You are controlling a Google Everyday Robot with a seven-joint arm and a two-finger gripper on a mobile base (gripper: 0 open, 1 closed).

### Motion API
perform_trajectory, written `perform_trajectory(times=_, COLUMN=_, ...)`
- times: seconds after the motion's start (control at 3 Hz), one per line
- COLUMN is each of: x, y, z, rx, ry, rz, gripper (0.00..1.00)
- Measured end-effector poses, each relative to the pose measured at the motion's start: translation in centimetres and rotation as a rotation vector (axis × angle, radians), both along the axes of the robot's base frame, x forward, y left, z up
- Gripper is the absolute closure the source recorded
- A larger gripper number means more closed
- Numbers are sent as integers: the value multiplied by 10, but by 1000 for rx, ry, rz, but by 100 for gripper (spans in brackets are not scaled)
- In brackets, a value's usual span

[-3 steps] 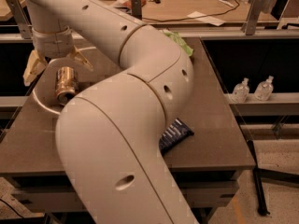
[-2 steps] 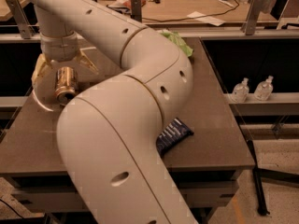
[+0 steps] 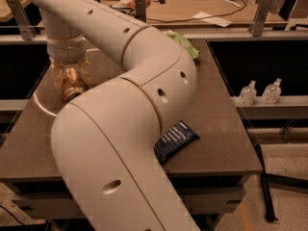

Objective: Place orange can upright

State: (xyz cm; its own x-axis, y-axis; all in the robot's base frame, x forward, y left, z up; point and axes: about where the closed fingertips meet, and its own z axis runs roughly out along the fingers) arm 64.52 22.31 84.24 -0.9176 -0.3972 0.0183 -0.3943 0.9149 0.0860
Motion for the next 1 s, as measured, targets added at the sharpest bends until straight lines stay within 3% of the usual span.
perform_trajectory(times=0.67, x=-5, y=-15, z=0, rx=-26, ry=21, rz=-52, gripper=88)
perform_trajectory(times=1.0, x=-8, y=-36, z=13, rx=8, ry=35, rz=-72, gripper=100)
